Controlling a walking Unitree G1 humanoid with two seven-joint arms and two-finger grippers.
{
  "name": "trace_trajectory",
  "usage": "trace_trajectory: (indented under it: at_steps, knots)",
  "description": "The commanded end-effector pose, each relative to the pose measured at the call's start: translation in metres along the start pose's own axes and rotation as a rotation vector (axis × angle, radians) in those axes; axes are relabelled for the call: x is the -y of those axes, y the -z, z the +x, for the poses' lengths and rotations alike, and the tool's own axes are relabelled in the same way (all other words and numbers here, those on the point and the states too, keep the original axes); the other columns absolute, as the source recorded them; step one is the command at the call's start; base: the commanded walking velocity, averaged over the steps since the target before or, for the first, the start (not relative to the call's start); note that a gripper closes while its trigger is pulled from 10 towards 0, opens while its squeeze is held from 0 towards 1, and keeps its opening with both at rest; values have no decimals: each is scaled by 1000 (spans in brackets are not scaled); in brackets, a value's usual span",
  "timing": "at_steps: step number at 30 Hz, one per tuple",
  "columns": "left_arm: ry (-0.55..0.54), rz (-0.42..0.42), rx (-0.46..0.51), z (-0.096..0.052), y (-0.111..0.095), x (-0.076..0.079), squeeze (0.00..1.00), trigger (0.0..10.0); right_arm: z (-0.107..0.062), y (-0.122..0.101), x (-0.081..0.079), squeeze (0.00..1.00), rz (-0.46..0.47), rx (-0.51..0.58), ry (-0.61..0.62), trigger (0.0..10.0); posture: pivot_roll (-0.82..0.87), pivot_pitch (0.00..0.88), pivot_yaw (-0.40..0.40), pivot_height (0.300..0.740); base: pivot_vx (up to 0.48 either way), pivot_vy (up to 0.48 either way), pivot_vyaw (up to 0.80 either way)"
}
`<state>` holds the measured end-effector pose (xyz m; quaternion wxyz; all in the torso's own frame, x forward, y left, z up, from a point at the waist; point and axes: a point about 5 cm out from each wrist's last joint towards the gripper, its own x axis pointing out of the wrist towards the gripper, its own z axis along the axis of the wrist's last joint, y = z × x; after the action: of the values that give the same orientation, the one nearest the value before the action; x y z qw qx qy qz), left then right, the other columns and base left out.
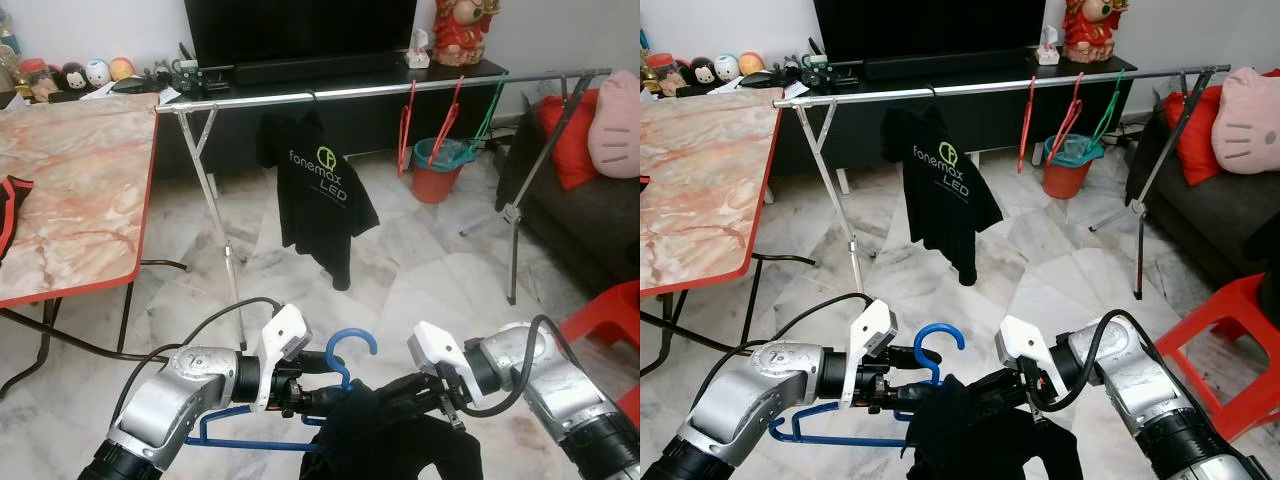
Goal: Hang hanger
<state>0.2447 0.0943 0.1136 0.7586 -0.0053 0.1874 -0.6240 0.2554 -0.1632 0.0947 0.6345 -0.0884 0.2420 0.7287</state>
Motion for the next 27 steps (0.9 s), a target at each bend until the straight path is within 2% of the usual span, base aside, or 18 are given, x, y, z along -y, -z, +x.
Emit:
trace_trajectory:
  at_steps: [1, 4, 9, 10, 16, 27]
  knots:
    - [-139, 142, 146, -32, -42, -21, 1000, 10000, 17, 22, -15, 0, 55, -98, -144, 0, 25, 0, 3, 740, 0, 0, 0]
    - [-161, 157, 135, -39, -44, -25, 1000, 10000, 17, 24, -15, 0, 58, -101, -141, 0, 30, 0, -2, 740, 0, 0, 0]
    - [-260, 184, 140, -64, -50, -37, 1000, 10000, 16, 30, -13, 0, 59, -143, -118, 0, 35, 0, -6, 740, 0, 0, 0]
    - [-274, 190, 140, -68, -50, -38, 0, 10000, 16, 30, -12, 0, 62, -140, -114, 0, 35, 0, -6, 740, 0, 0, 0]
    - [-317, 198, 148, -86, -53, -41, 0, 10000, 16, 33, -10, 0, 68, -139, -88, 0, 44, 0, -8, 740, 0, 0, 0]
    - [-335, 202, 147, -95, -53, -43, 0, 10000, 11, 39, -10, 0, 76, -156, -66, 0, 40, 0, -4, 740, 0, 0, 0]
